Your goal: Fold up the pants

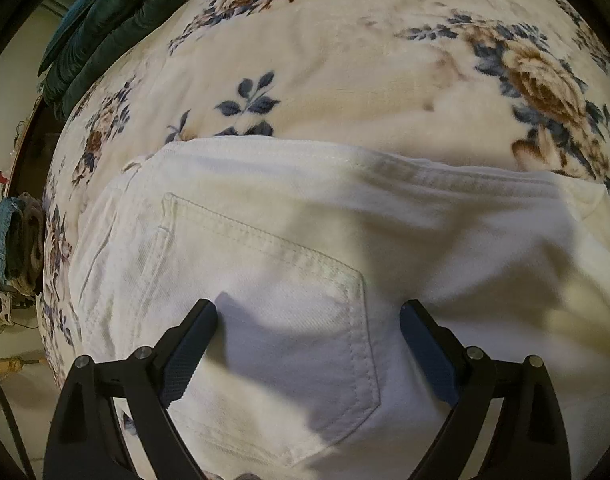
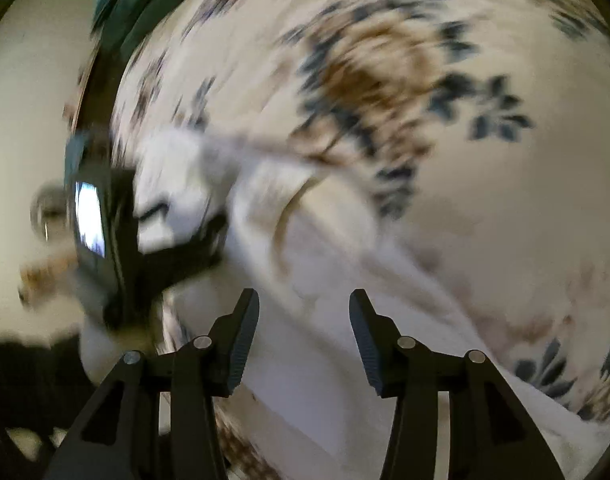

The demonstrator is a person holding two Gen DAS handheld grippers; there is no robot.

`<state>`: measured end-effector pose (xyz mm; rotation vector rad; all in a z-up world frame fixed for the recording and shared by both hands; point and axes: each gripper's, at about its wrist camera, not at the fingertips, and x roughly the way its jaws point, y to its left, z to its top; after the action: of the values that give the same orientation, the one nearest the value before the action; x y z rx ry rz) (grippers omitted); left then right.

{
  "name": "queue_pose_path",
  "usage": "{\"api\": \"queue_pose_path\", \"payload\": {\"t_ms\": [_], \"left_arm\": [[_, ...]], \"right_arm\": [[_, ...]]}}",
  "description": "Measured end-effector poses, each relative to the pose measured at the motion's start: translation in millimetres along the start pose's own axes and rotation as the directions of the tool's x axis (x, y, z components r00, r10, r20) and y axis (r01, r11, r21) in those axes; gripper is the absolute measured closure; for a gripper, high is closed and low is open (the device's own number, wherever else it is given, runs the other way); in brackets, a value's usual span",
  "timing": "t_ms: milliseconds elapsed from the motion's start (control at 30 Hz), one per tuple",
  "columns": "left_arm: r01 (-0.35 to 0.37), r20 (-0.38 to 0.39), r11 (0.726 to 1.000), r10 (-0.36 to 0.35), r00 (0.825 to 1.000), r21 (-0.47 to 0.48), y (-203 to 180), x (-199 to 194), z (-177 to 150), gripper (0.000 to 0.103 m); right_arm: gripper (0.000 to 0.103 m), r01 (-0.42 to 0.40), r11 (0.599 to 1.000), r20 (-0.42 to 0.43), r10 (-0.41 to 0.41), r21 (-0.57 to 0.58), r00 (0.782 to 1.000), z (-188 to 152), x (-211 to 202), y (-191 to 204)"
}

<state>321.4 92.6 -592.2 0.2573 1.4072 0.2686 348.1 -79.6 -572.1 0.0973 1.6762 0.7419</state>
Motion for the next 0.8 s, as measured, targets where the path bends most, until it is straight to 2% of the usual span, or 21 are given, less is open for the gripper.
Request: {"api": "queue_pose_path", "payload": {"t_ms": [33, 67, 100, 167, 233, 300, 333, 367, 433, 467, 533, 567, 600, 633, 733, 767, 800], "left_arm": [[0.000, 0.000, 1.000, 0.000, 1.000, -0.001, 0.0, 0.0, 0.0, 0.009], [0.000, 0.001, 1.000, 0.000, 1.000, 0.000, 0.3, 0.2, 0.1, 0.009], [0.000, 0.002, 1.000, 0.000, 1.000, 0.002, 0.5, 0.1, 0.1, 0.009], [0.005, 0.005, 1.000, -0.005, 1.000, 0.001, 1.5, 0.3, -0.6, 0.009], [0.005, 0.006, 1.000, -0.005, 1.000, 0.003, 1.3, 0.2, -1.2, 0.009], [0.000, 0.008, 1.000, 0.000, 1.000, 0.005, 0.2, -0.2, -1.9, 0.009], [-0.002, 0.006, 1.000, 0.002, 1.000, 0.006, 0.1, -0.5, -1.4, 0.009], [-0.002, 0.004, 1.000, 0.002, 1.000, 0.006, -0.4, -0.7, -1.0, 0.009], [-0.009, 0.015, 1.000, 0.009, 1.000, 0.010, -0.9, -5.6, -0.5, 0.009], [-0.023, 0.034, 1.000, 0.022, 0.999, 0.018, -1.6, -11.0, -0.5, 0.009], [-0.040, 0.069, 0.998, 0.037, 0.997, 0.038, -5.7, -19.1, -1.5, 0.009], [-0.052, 0.081, 0.997, 0.048, 0.996, 0.052, -8.8, -21.7, -1.8, 0.009], [-0.063, 0.082, 0.996, 0.057, 0.995, 0.067, -12.5, -22.0, -2.4, 0.009], [-0.061, 0.073, 0.995, 0.055, 0.996, 0.076, -15.0, -20.4, -3.3, 0.009], [-0.051, 0.039, 0.995, 0.048, 0.998, 0.090, -19.1, -13.6, -5.6, 0.009], [-0.053, 0.043, 0.995, 0.049, 0.998, 0.090, -19.2, -13.8, -6.4, 0.009], [-0.053, 0.046, 0.995, 0.049, 0.998, 0.090, -18.1, -13.8, -7.3, 0.009]], "right_arm": [[0.053, 0.056, 0.997, -0.016, -0.057, -0.052, 0.998, -2.5, 6.2, 5.7], [0.058, 0.098, 0.992, -0.023, -0.101, -0.083, 0.995, -4.3, 13.0, 9.5], [0.101, 0.109, 0.992, -0.023, -0.111, -0.056, 0.994, -3.1, 17.7, 7.3], [0.101, 0.027, 0.995, 0.032, -0.031, 0.097, 0.999, 1.2, 12.8, -11.9], [0.102, 0.018, 0.978, 0.124, -0.044, 0.209, 0.991, 3.0, -1.6, -37.6], [0.102, 0.013, 0.944, 0.171, -0.073, 0.329, 0.983, 3.3, -10.3, -68.9], [0.102, -0.012, 0.926, 0.173, -0.057, 0.376, 0.983, 5.1, -8.6, -79.9], [0.102, -0.074, 0.905, 0.169, 0.003, 0.418, 0.986, 4.2, -5.2, -92.2], [0.101, -0.192, 0.903, 0.181, 0.130, 0.385, 0.975, 4.4, -6.5, -85.6], [0.098, -0.214, 0.920, 0.176, 0.163, 0.329, 0.971, 5.3, -11.5, -70.6], [0.073, -0.197, 0.954, 0.147, 0.166, 0.226, 0.975, 7.9, -14.2, -41.9], [0.046, -0.174, 0.965, 0.138, 0.149, 0.196, 0.979, 9.8, -13.1, -29.9], [0.034, -0.152, 0.975, 0.131, 0.132, 0.159, 0.983, 12.9, -10.1, -16.4], [0.034, -0.131, 0.983, 0.115, 0.117, 0.127, 0.986, 14.7, -6.6, -9.3], [0.035, 0.002, 0.999, 0.045, -0.004, 0.051, 0.999, 26.4, 19.8, 11.6], [0.053, 0.043, 0.998, 0.031, -0.044, 0.034, 0.999, 28.4, 27.7, 15.9], [0.095, 0.071, 0.997, 0.021, -0.071, 0.027, 0.997, 30.7, 33.4, 17.1]]}}
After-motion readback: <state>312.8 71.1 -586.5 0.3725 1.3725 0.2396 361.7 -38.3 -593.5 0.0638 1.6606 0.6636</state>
